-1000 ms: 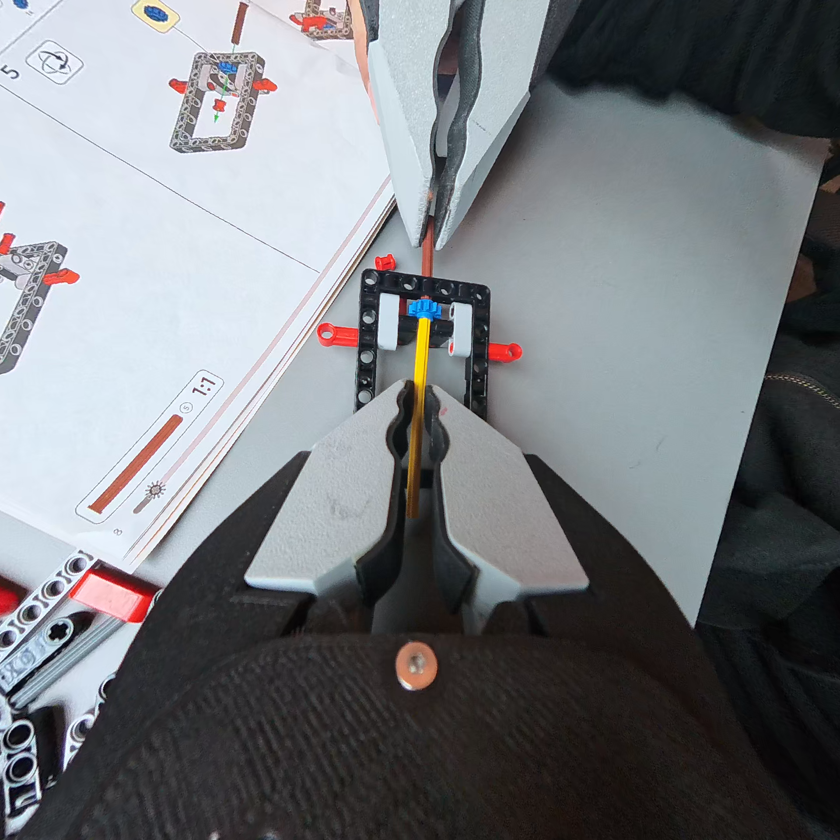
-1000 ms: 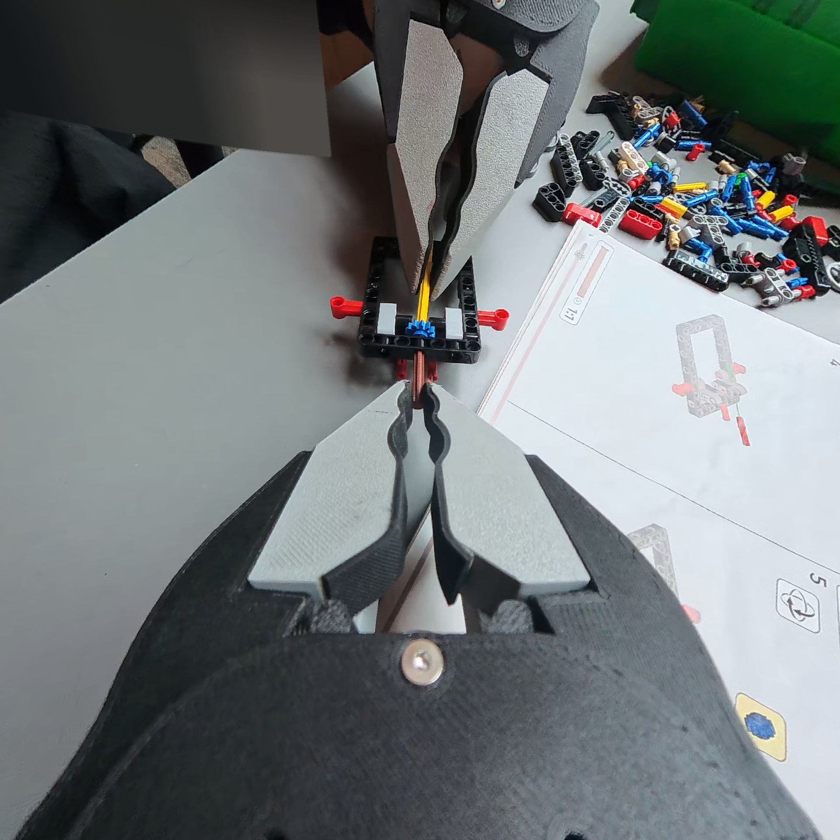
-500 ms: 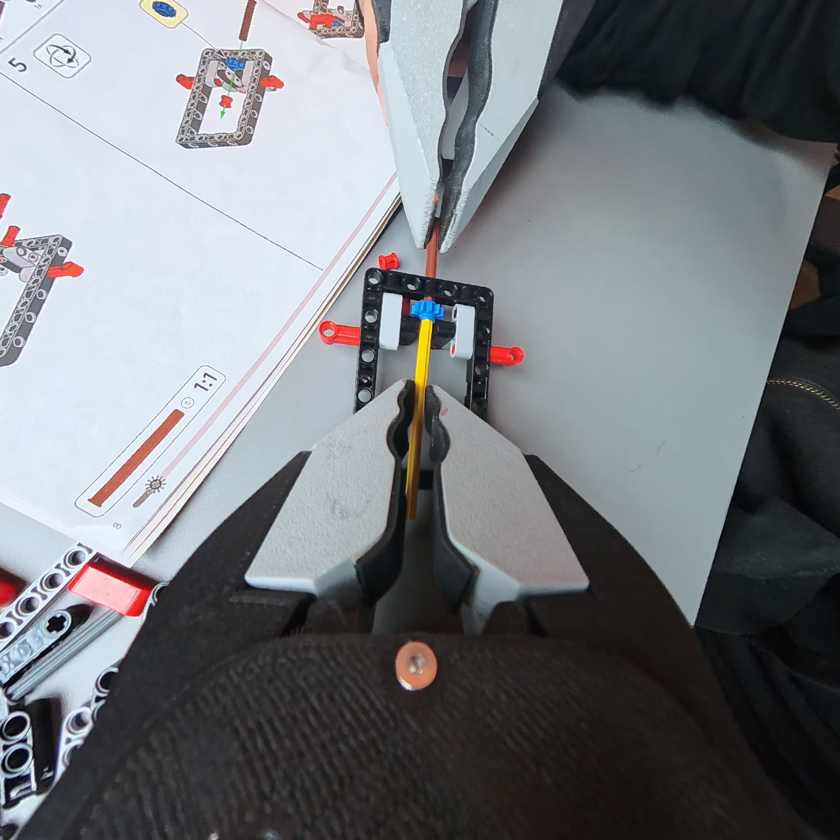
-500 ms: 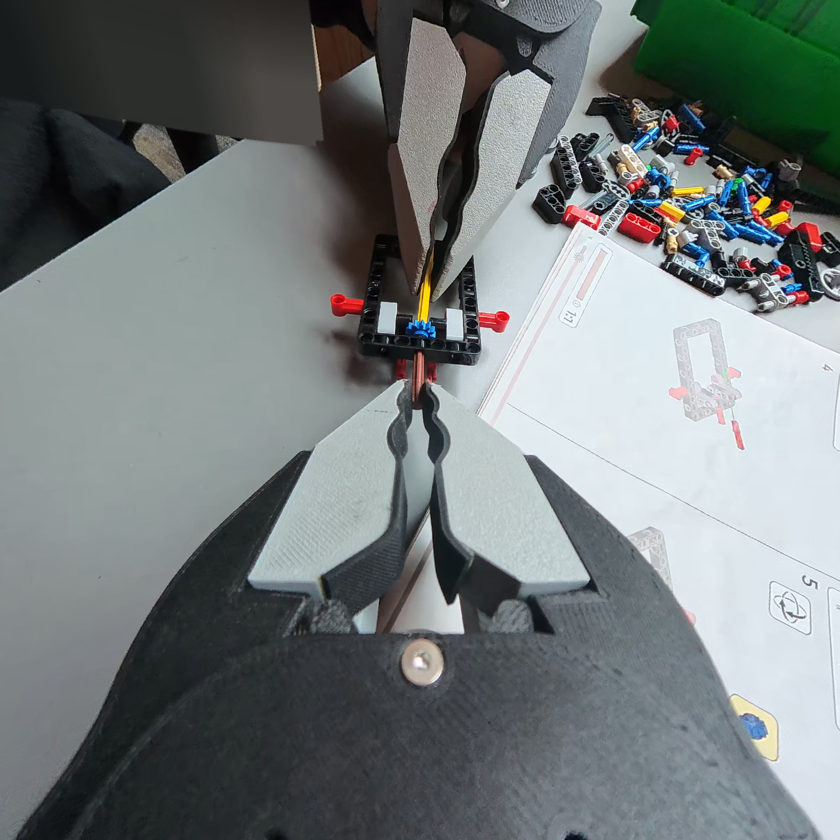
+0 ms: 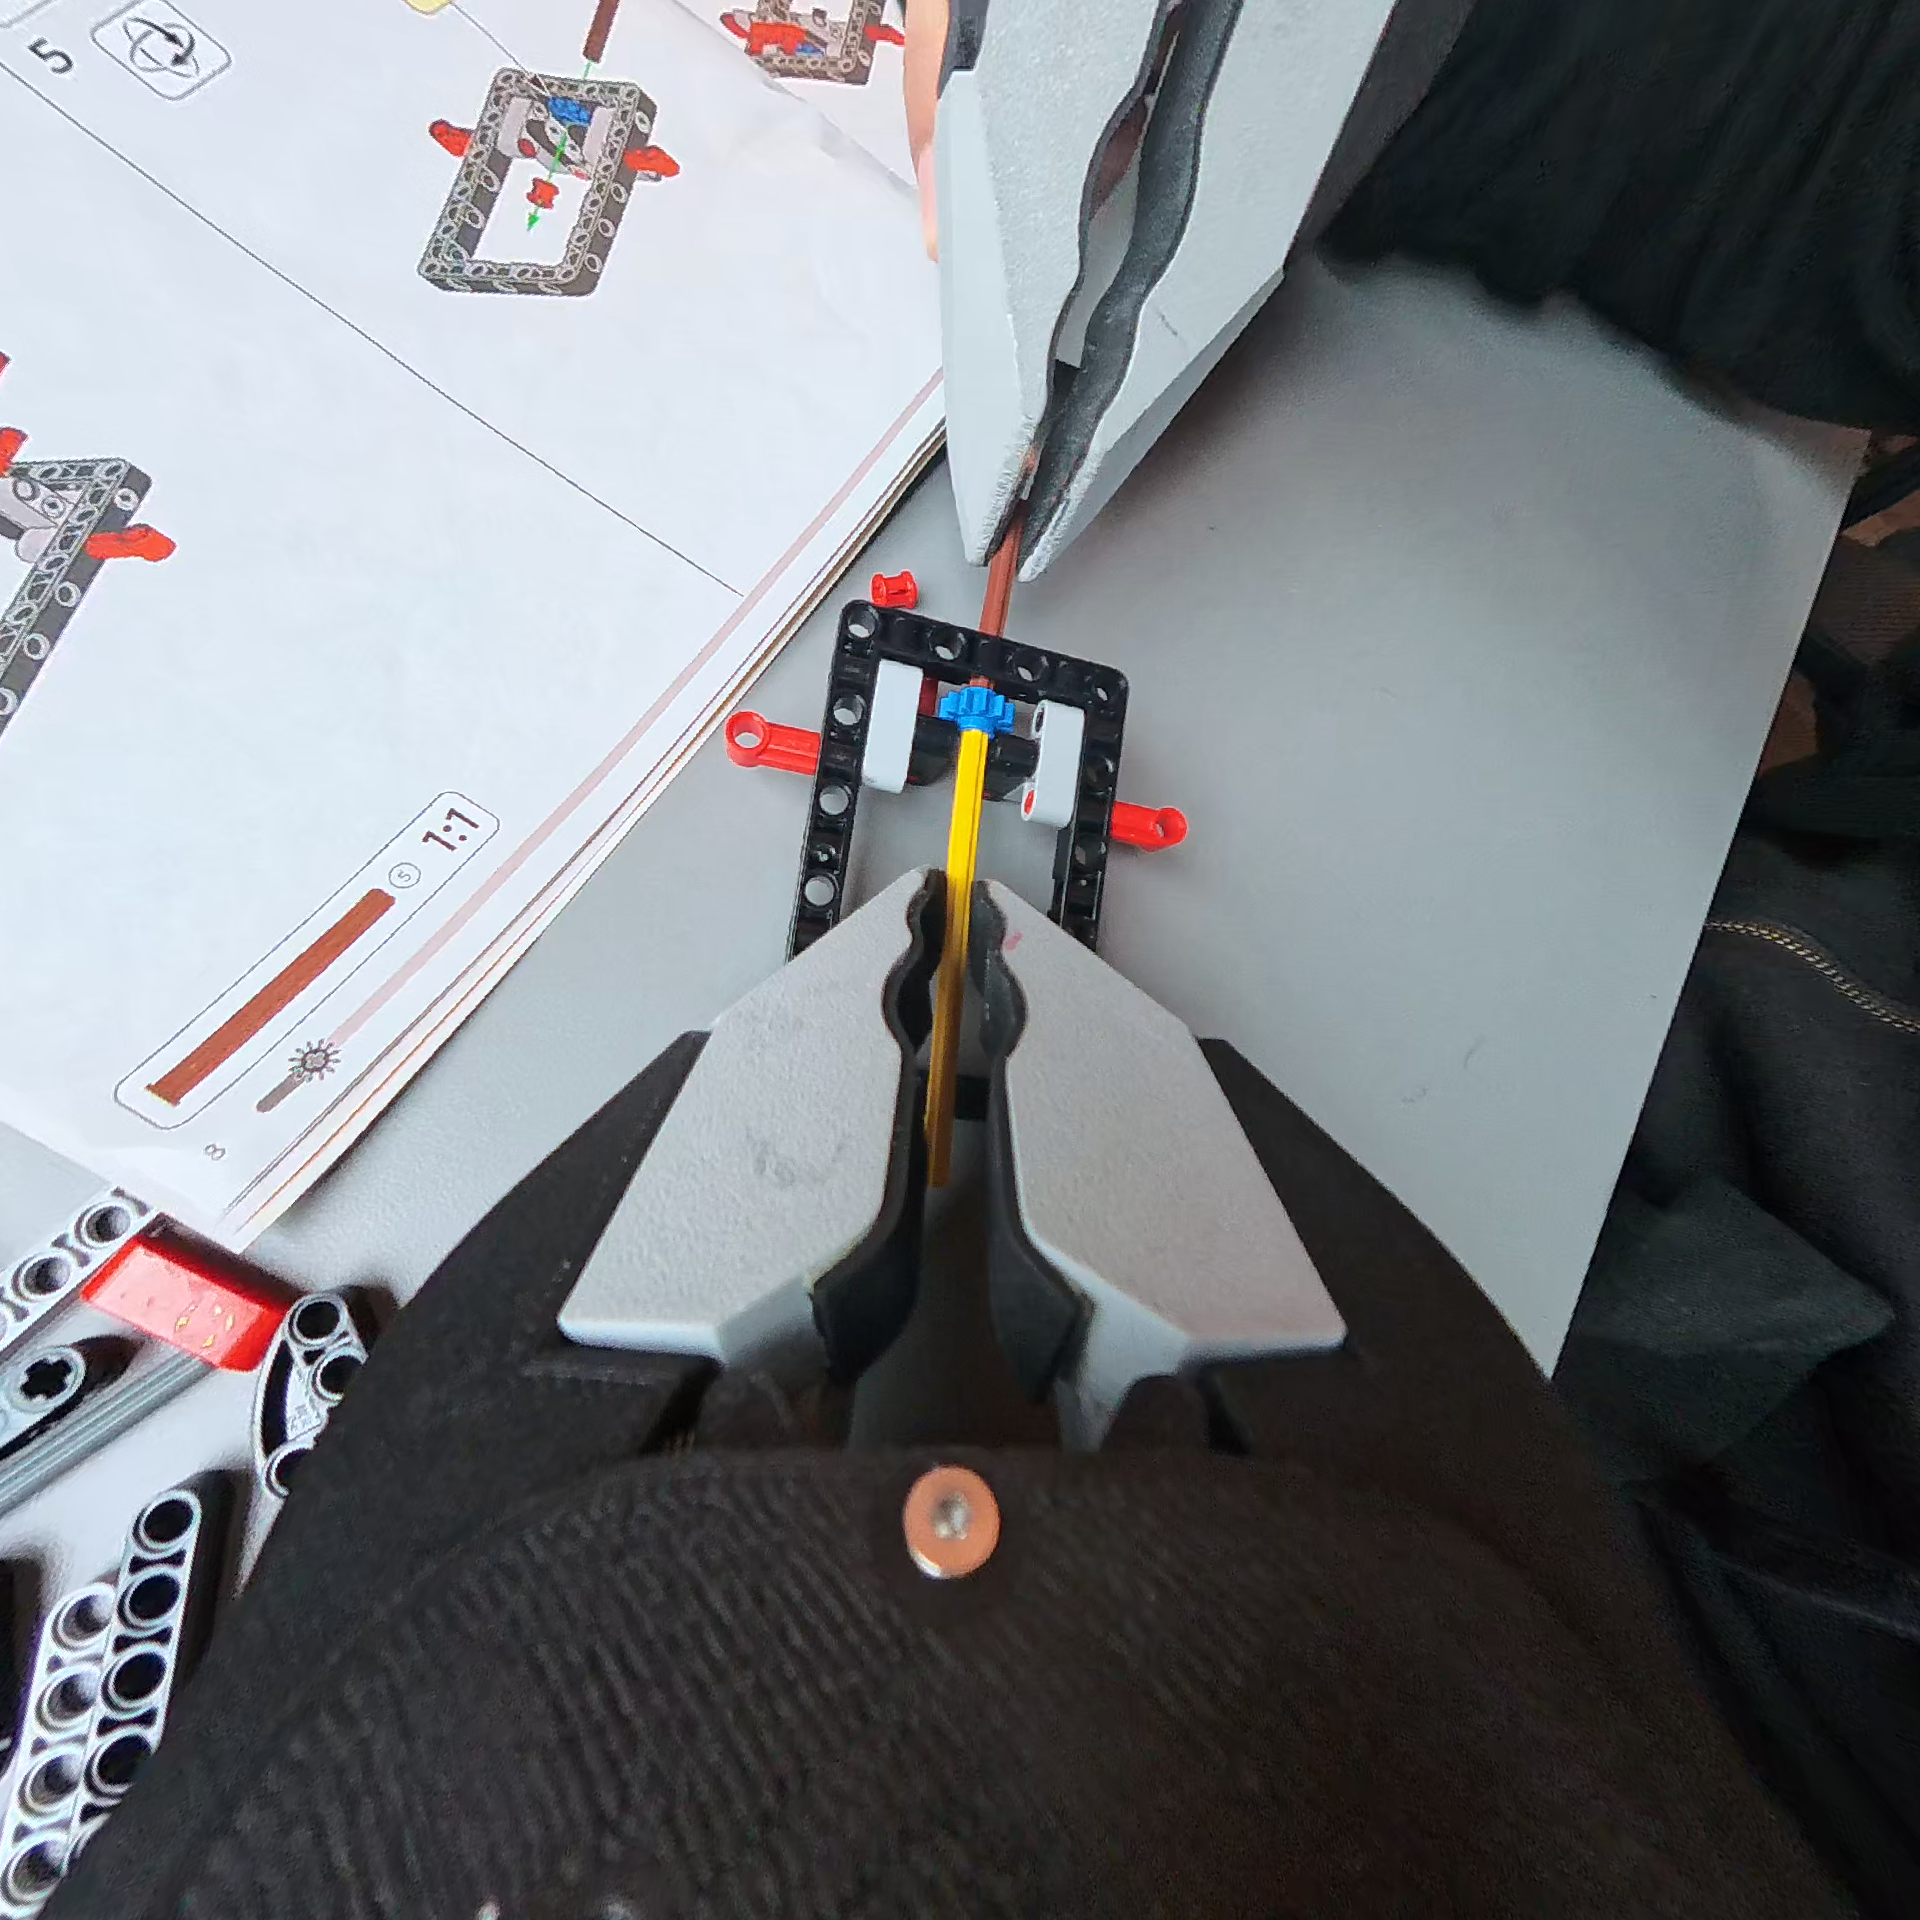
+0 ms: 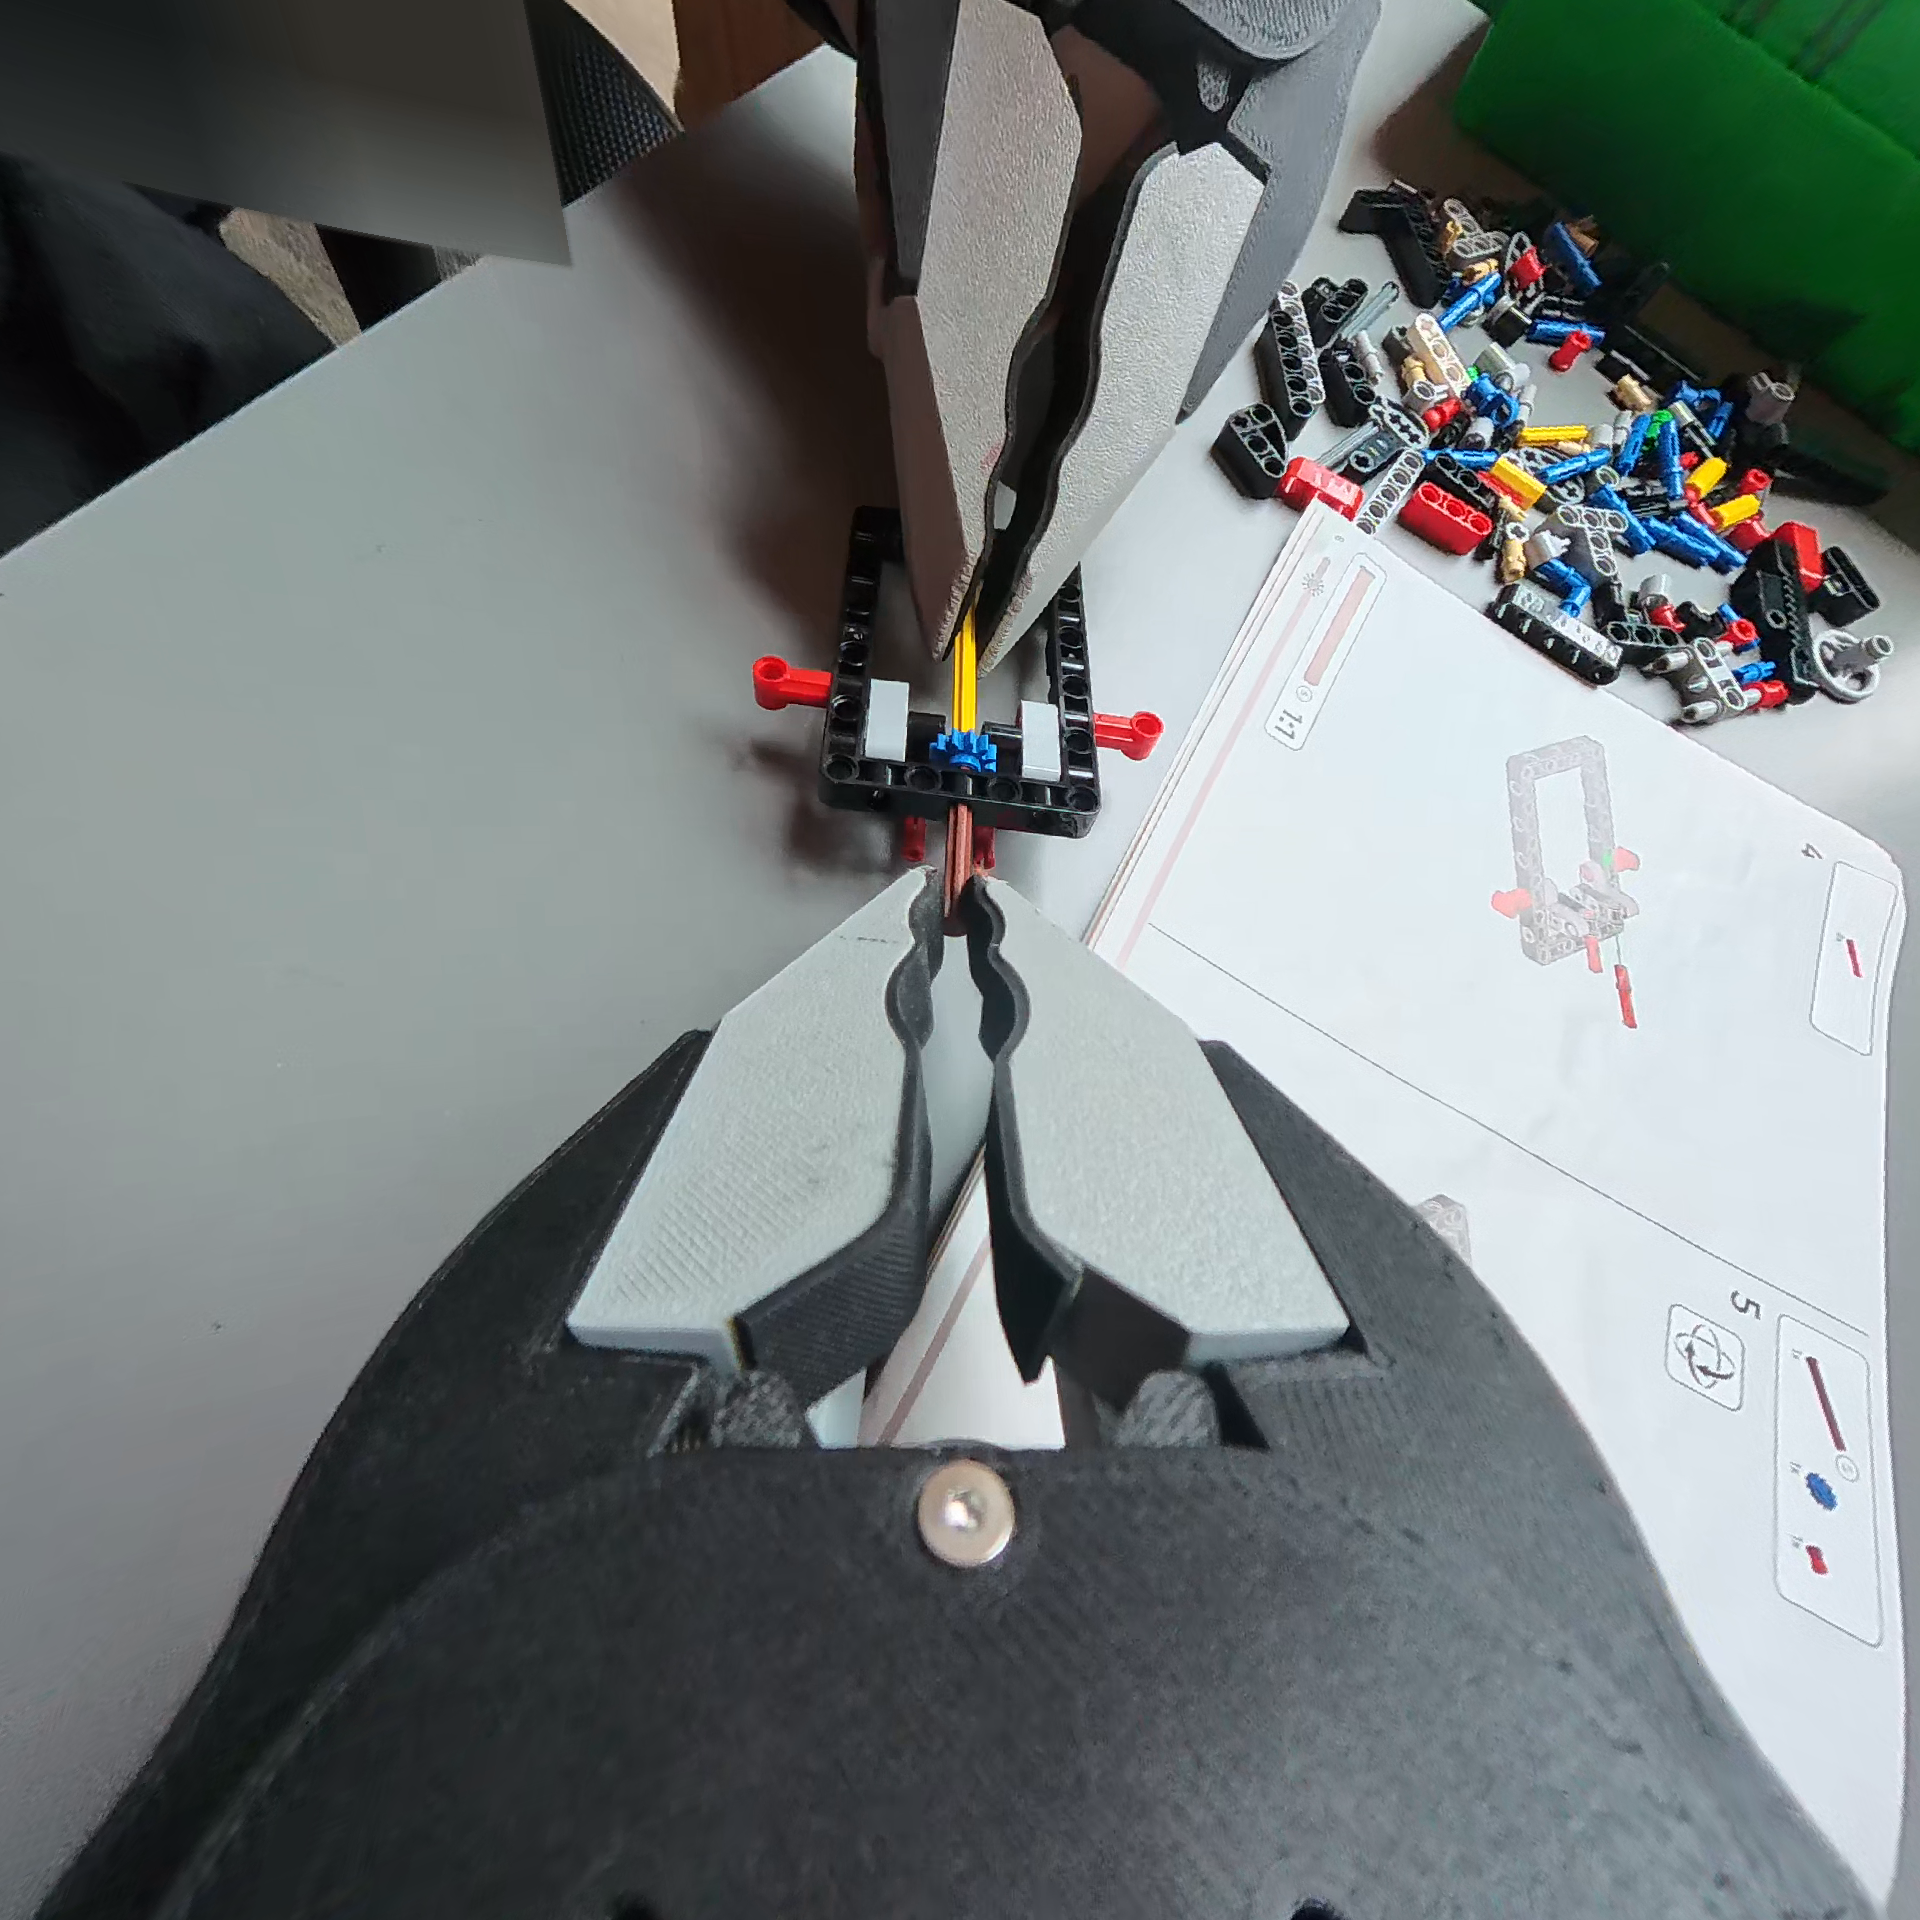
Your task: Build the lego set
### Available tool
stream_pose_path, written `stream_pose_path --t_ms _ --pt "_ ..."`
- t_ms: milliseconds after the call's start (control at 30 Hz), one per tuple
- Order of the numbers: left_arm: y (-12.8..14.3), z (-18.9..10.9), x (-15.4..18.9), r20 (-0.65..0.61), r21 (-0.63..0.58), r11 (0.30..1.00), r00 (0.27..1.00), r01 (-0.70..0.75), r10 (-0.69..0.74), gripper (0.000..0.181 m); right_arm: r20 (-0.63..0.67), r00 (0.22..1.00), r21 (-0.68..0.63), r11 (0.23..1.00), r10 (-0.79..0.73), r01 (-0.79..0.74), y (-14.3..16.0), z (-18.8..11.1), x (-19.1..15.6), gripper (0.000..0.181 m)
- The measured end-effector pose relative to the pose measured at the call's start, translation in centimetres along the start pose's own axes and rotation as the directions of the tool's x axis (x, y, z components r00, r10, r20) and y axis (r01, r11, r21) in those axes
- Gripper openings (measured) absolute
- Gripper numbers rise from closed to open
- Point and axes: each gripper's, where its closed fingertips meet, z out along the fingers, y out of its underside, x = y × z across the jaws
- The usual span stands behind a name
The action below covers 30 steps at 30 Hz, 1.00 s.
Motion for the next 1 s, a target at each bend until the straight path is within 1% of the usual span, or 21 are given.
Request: stream_pose_path --t_ms 200,267,333,467,533,633,733,767,800,867,933,1000 --pt "0.0 0.0 0.0 0.005 0.003 1.000 1.000 -0.004 0.004 0.002 0.011 1.000 0.027 1.000 0.014 -0.014 -0.1 0.0 0.0 0.002" --pt "0.0 0.0 -0.1 0.014 0.006 1.000 1.000 -0.005 0.005 0.003 0.026 0.999 0.045 0.998 0.036 -0.037 -0.4 0.0 -0.2 0.021" --pt "-0.1 0.0 -0.2 0.018 0.008 1.000 1.000 -0.002 0.002 0.002 0.034 0.998 0.054 0.997 0.052 -0.054 -0.7 0.0 -0.2 0.027" --pt "-0.1 0.0 -0.2 0.020 0.008 1.000 1.000 -0.007 0.007 0.003 -0.027 0.997 0.084 0.994 0.067 -0.064 -1.2 -0.6 0.9 0.024" --pt "-0.1 0.0 -0.2 0.025 0.009 1.000 1.000 -0.008 0.008 0.003 -0.056 0.995 0.101 0.992 0.080 -0.074 -1.9 -0.7 1.5 0.018" --pt "-0.1 -0.1 -0.2 0.032 0.010 1.000 0.999 -0.013 0.013 0.003 -0.056 0.997 0.064 0.997 0.056 -0.053 -2.8 0.4 1.1 0.017" --pt "-0.1 0.0 -0.2 0.038 0.009 1.000 0.999 -0.021 0.020 0.003 -0.056 0.998 -0.033 0.999 0.001 -0.003 -2.7 1.8 0.8 0.018" --pt "-0.1 0.0 -0.2 0.040 0.009 1.000 0.999 -0.024 0.024 0.003 -0.058 0.998 -0.059 0.998 -0.018 0.015 -2.6 2.1 0.7 0.015" --pt "-0.1 0.0 -0.2 0.042 0.009 1.000 0.999 -0.028 0.027 0.003 -0.056 0.998 -0.080 0.996 -0.033 0.029 -2.6 2.3 0.7 0.010" --pt "-0.1 0.0 -0.2 0.043 0.008 0.999 0.999 -0.031 0.030 0.003 -0.039 0.998 -0.101 0.994 -0.043 0.039 -2.5 2.3 0.7 0.008" --pt "-0.1 0.0 -0.2 0.046 0.009 1.000 0.999 -0.029 0.028 0.002 -0.003 0.999 -0.124 0.992 -0.035 0.034 -2.4 2.3 0.5 0.009" --pt "-0.1 -0.1 -0.2 0.048 0.012 0.999 0.998 -0.031 0.030 0.002 0.004 0.999 -0.166 0.985 -0.043 0.043 -2.0 2.5 0.6 0.012"
